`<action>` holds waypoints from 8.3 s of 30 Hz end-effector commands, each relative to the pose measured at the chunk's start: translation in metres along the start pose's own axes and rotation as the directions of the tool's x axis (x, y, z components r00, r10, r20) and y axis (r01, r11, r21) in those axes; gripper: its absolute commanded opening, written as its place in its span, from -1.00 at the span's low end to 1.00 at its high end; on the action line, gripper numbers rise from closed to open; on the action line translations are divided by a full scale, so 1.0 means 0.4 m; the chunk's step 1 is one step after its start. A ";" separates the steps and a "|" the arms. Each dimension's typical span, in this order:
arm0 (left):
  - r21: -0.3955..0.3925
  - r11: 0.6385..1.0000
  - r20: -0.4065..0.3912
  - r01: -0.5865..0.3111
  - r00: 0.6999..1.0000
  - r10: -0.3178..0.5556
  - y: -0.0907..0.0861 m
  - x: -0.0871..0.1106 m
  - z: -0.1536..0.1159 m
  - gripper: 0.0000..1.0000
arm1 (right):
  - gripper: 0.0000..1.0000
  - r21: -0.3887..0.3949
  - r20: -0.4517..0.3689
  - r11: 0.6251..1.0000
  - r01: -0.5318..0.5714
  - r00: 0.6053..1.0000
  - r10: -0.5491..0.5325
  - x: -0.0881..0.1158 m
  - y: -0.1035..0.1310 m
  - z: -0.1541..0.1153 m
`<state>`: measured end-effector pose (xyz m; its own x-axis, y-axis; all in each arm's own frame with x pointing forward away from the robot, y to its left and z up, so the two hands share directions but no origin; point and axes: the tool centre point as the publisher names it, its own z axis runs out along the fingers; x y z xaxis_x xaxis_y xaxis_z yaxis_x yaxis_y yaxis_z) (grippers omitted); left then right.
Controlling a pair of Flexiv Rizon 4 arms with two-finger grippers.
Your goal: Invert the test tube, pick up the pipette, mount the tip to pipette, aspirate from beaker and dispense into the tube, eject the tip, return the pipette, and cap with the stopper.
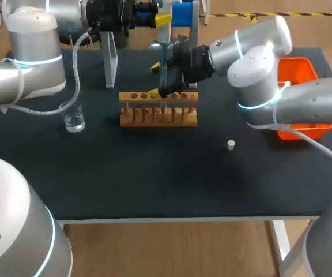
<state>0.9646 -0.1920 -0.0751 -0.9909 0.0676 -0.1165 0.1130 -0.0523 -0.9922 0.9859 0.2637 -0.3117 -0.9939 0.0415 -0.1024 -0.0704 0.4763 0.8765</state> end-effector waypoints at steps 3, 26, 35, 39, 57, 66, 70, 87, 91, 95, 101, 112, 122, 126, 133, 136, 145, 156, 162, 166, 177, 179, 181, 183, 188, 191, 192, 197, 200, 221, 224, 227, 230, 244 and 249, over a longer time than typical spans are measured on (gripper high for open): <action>0.000 1.000 -0.005 0.001 1.000 -0.001 -0.001 -0.003 -0.003 -1.00 | 1.00 0.000 -0.003 1.000 0.004 1.000 -0.004 -0.001 0.000 0.002; 0.000 1.000 -0.005 0.001 1.000 -0.001 -0.001 -0.003 -0.003 -1.00 | 1.00 0.007 -0.019 1.000 0.009 1.000 -0.009 -0.006 -0.004 0.004; -0.001 1.000 -0.004 -0.002 1.000 0.002 -0.004 -0.004 -0.002 -1.00 | 1.00 0.007 -0.019 1.000 0.009 1.000 -0.009 -0.006 -0.004 0.004; -0.003 1.000 -0.004 -0.006 1.000 0.006 -0.011 -0.003 0.001 -1.00 | 1.00 0.007 -0.019 1.000 0.009 1.000 -0.009 -0.006 -0.004 0.004; -0.015 0.999 0.000 -0.030 1.000 0.030 -0.053 0.008 0.008 -1.00 | 1.00 0.007 -0.019 1.000 0.009 1.000 -0.009 -0.006 -0.004 0.004; -0.023 0.999 -0.003 -0.027 1.000 0.027 -0.068 0.011 0.015 -1.00 | 1.00 0.007 -0.019 1.000 0.009 1.000 -0.009 -0.006 -0.004 0.004; -0.023 1.000 -0.001 -0.013 1.000 0.013 -0.071 0.013 0.016 -1.00 | 1.00 0.007 -0.019 1.000 0.009 1.000 -0.009 -0.006 -0.004 0.004; -0.024 1.000 0.002 0.000 1.000 0.000 -0.100 0.012 0.027 -1.00 | 1.00 0.007 -0.019 1.000 0.009 1.000 -0.009 -0.006 -0.004 0.004; -0.025 1.000 0.006 0.004 1.000 -0.004 -0.108 0.013 0.030 -1.00 | 1.00 0.007 -0.019 1.000 0.009 1.000 -0.009 -0.006 -0.004 0.004; -0.025 1.000 0.005 0.006 1.000 -0.006 -0.114 0.013 0.036 -1.00 | 1.00 0.007 -0.019 1.000 0.009 1.000 -0.009 -0.006 -0.004 0.004; -0.025 1.000 0.007 0.009 1.000 -0.009 -0.124 0.012 0.041 -1.00 | 1.00 0.007 -0.019 1.000 0.009 1.000 -0.009 -0.006 -0.004 0.004; -0.033 0.999 0.008 0.016 1.000 -0.015 -0.142 0.013 0.052 -1.00 | 1.00 0.007 -0.019 1.000 0.009 1.000 -0.009 -0.006 -0.004 0.004; -0.055 0.998 0.015 0.009 1.000 -0.008 -0.164 0.019 0.057 -1.00 | 1.00 0.007 -0.019 1.000 0.009 1.000 -0.009 -0.006 -0.004 0.004; -0.063 0.998 0.015 0.006 1.000 -0.005 -0.172 0.021 0.060 -1.00 | 1.00 0.007 -0.019 1.000 0.009 1.000 -0.009 -0.006 -0.004 0.004; -0.071 0.997 0.021 -0.011 1.000 0.013 -0.191 0.028 0.064 -1.00 | 1.00 0.007 -0.019 1.000 0.009 1.000 -0.009 -0.006 -0.004 0.004; -0.076 0.997 0.024 -0.023 0.999 0.025 -0.201 0.033 0.065 -1.00 | 1.00 0.007 -0.019 1.000 0.009 1.000 -0.009 -0.006 -0.004 0.004; -0.128 0.991 0.080 -0.028 0.996 0.038 -0.236 0.077 0.007 -1.00 | 1.00 0.007 -0.019 1.000 0.009 1.000 -0.009 -0.006 -0.004 0.004; -0.124 0.992 0.187 0.001 0.982 0.023 -0.204 0.234 -0.104 -1.00 | 1.00 0.007 -0.019 1.000 0.009 1.000 -0.009 -0.006 -0.004 0.004; -0.080 0.997 0.206 0.016 0.979 0.001 -0.145 0.306 -0.103 -1.00 | 1.00 0.007 -0.019 1.000 0.009 1.000 -0.009 -0.006 -0.004 0.004; -0.058 0.998 0.217 0.009 0.976 0.004 -0.116 0.333 -0.091 -1.00 | 1.00 0.007 -0.019 1.000 0.009 1.000 -0.009 -0.006 -0.004 0.004; -0.006 1.000 0.260 0.015 0.966 -0.013 -0.049 0.356 -0.035 -1.00 | 1.00 0.007 -0.019 1.000 0.009 1.000 -0.009 -0.006 -0.004 0.004; -0.008 1.000 0.249 0.029 0.968 -0.026 -0.042 0.352 -0.026 -1.00 | 1.00 0.007 -0.019 1.000 0.009 1.000 -0.009 -0.006 -0.004 0.004; 0.001 0.999 0.245 0.033 0.969 -0.032 -0.032 0.348 -0.021 -1.00 | 1.00 0.007 -0.019 1.000 0.009 1.000 -0.009 -0.006 -0.004 0.004; 0.004 0.999 0.247 0.037 0.968 -0.037 -0.027 0.343 -0.012 -1.00 | 1.00 0.007 -0.019 1.000 0.009 1.000 -0.009 -0.006 -0.004 0.004; 0.016 0.998 0.214 0.054 0.975 -0.056 -0.008 0.327 0.006 -1.00 | 1.00 0.007 -0.019 1.000 0.009 1.000 -0.009 -0.006 -0.004 0.004; 0.020 0.998 0.204 0.056 0.977 -0.059 -0.005 0.324 0.009 -1.00 | 1.00 0.007 -0.019 1.000 0.009 1.000 -0.009 -0.006 -0.004 0.004; 0.020 0.998 0.203 0.056 0.977 -0.059 -0.005 0.324 0.009 -1.00 | 1.00 0.007 -0.019 1.000 0.009 1.000 -0.009 -0.006 -0.004 0.004; 0.025 0.998 0.181 0.057 0.982 -0.061 -0.003 0.324 0.013 -1.00 | 1.00 0.007 -0.019 1.000 0.009 1.000 -0.009 -0.006 -0.004 0.004; 0.023 0.998 0.179 0.060 0.982 -0.063 -0.003 0.324 0.013 -1.00 | 1.00 0.007 -0.019 1.000 0.009 1.000 -0.009 -0.006 -0.004 0.004; 0.021 0.998 0.175 0.065 0.982 -0.068 -0.002 0.330 0.009 -1.00 | 1.00 -0.037 -0.004 0.999 -0.003 1.000 0.003 0.016 -0.028 -0.091; 0.021 0.998 0.175 0.065 0.982 -0.068 -0.002 0.330 0.009 -1.00 | 1.00 -0.055 0.002 0.998 -0.006 1.000 0.006 0.031 -0.041 -0.138; 0.021 0.998 0.175 0.065 0.982 -0.068 -0.002 0.330 0.009 -1.00 | 1.00 -0.064 0.007 0.998 -0.004 1.000 0.004 0.050 -0.052 -0.192; 0.021 0.998 0.175 0.065 0.982 -0.068 -0.002 0.330 0.009 -1.00 | 1.00 -0.095 0.016 0.995 -0.017 1.000 0.018 0.074 -0.057 -0.257; 0.021 0.998 0.175 0.065 0.982 -0.068 -0.002 0.330 0.009 -1.00 | 1.00 -0.249 -0.013 0.964 -0.091 0.996 0.091 0.196 0.045 -0.435; 0.021 0.998 0.175 0.065 0.982 -0.068 -0.002 0.330 0.009 -1.00 | 1.00 -0.316 -0.049 0.946 -0.072 0.997 0.060 0.243 0.103 -0.437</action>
<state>0.8334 -0.1869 -0.0896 -0.9936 -0.1063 -0.0383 0.0456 -0.0673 -0.9967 0.8855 0.1456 -0.2094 -0.9996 0.0190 -0.0206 -0.0168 0.1816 0.9832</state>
